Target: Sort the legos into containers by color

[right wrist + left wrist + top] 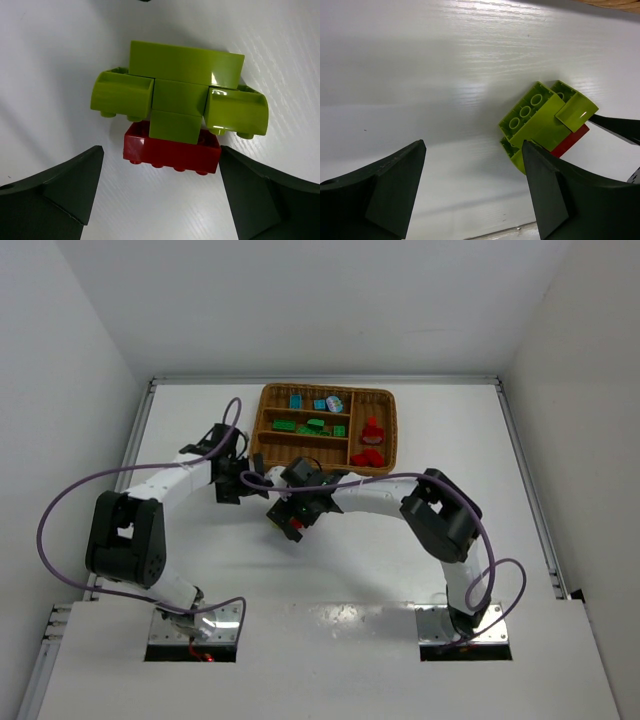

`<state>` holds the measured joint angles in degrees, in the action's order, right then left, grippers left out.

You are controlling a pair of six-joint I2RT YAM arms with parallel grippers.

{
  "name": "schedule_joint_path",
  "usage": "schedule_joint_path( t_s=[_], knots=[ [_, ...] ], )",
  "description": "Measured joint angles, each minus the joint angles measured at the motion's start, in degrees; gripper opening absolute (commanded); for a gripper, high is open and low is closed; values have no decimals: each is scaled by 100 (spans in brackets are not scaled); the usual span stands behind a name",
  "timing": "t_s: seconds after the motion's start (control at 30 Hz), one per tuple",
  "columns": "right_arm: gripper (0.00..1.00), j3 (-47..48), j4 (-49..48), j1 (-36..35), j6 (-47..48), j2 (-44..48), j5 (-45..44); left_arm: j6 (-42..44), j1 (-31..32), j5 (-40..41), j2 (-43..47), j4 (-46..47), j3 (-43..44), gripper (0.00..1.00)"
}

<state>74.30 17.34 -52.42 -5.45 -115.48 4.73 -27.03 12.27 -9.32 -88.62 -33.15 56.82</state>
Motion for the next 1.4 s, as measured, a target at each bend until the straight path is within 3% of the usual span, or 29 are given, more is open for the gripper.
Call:
schedule_joint_path(
  t_s=[0.17,0.43,1.0,1.4],
  knots=[
    [92,-7,-227,2,-280,-24,-33,0,0,-81,-2,9,0,84],
    [53,-306,-699,7,-643,-31,-179,9,94,-446,-387,66,-9,80],
    [47,-1097,-1132,15,-807,498,-297,-420,96,-1056,-741,688,-461,77],
    [47,-1762,-564,33,-822,1462,-385,-931,26,-925,-763,929,-470,75]
  ],
)
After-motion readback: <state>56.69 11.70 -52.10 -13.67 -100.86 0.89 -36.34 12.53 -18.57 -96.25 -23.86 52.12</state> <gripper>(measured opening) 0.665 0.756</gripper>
